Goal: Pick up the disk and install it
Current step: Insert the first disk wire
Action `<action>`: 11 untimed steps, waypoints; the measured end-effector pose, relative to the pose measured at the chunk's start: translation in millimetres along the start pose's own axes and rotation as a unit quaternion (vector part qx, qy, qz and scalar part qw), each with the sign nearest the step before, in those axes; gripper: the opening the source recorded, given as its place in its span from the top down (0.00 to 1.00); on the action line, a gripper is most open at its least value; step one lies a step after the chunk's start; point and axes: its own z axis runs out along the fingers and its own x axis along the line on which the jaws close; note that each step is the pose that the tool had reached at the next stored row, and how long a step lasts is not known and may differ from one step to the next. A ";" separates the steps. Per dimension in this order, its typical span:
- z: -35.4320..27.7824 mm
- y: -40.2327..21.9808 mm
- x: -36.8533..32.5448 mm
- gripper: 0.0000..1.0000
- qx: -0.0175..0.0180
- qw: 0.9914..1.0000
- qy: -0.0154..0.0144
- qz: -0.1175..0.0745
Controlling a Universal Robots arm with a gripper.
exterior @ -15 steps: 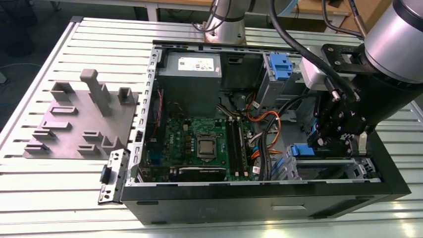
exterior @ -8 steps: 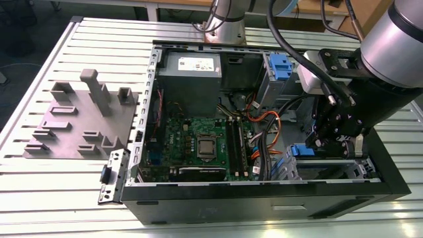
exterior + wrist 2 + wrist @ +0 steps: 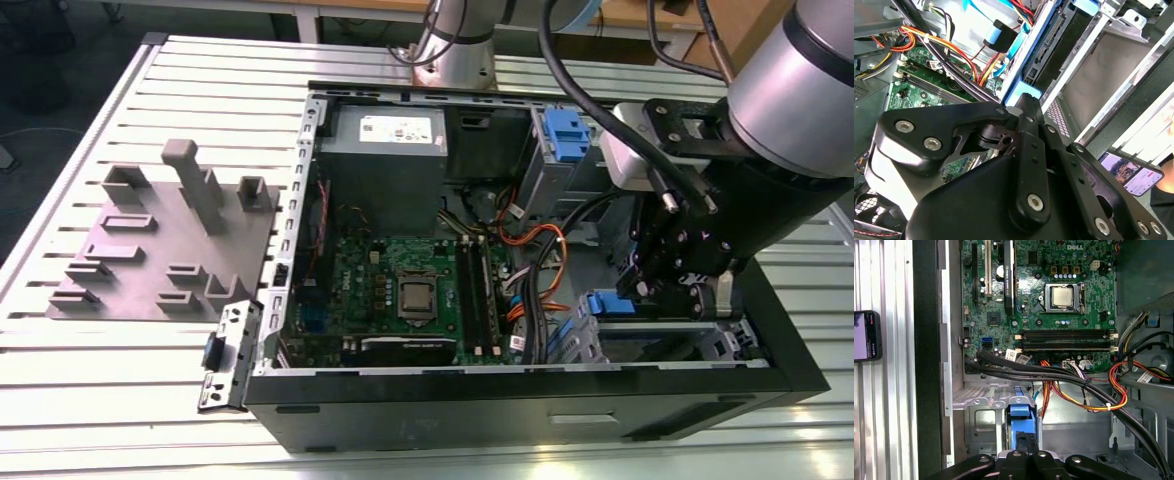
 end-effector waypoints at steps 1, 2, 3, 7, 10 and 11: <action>0.0 0.0 0.0 0.89 0.000 1.000 0.000 0.000; 0.0 0.0 0.0 0.89 0.000 1.000 0.000 0.000; 0.0 0.0 0.0 0.89 0.000 1.000 0.000 0.000; 0.1 -0.9 -0.1 0.89 0.000 1.000 0.000 0.000; 0.1 -4.9 -0.2 0.89 0.000 1.000 0.000 0.000; 0.1 -7.7 -0.4 0.89 0.000 1.000 0.000 0.000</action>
